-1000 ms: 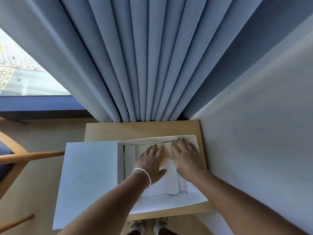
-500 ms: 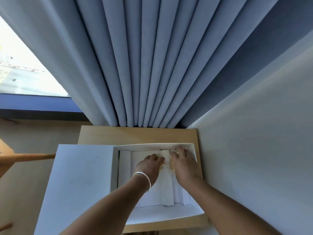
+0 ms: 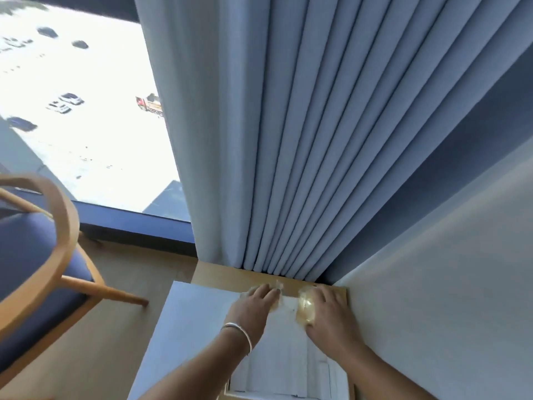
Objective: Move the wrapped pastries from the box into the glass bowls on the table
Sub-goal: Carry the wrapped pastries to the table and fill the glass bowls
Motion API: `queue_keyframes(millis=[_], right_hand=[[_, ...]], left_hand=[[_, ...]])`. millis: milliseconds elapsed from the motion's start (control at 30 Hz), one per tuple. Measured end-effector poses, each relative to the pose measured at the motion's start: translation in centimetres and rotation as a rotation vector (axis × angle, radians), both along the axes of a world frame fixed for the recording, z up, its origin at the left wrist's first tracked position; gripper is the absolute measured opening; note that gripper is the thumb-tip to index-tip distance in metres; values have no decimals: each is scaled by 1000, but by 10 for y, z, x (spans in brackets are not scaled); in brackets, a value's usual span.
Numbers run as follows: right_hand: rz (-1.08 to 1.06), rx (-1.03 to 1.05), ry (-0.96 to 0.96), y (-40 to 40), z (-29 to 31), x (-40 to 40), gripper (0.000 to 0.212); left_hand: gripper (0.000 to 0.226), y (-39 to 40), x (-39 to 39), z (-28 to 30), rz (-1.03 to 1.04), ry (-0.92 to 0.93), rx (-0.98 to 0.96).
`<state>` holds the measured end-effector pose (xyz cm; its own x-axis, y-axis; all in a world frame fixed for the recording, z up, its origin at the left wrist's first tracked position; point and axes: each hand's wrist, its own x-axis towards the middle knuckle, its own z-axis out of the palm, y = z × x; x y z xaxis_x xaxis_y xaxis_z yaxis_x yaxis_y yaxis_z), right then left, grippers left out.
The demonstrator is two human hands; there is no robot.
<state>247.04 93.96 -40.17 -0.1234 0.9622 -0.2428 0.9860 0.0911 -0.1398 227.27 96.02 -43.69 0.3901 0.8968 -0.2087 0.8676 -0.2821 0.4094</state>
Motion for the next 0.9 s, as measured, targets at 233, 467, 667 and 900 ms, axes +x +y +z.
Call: queue_keyframes(millis=[233, 467, 667, 900], right_hand=[[181, 187, 108, 47, 99, -77, 68], [379, 350, 179, 78, 159, -156, 68], [534, 382, 282, 73, 179, -219, 70], [745, 360, 410, 26, 183, -301, 70]], left_hand=[[69, 10, -88, 109, 182, 46, 295], [71, -14, -166, 193, 420, 172, 471], [70, -64, -211, 240, 630, 285, 558], [76, -155, -258, 249, 822, 442, 565]])
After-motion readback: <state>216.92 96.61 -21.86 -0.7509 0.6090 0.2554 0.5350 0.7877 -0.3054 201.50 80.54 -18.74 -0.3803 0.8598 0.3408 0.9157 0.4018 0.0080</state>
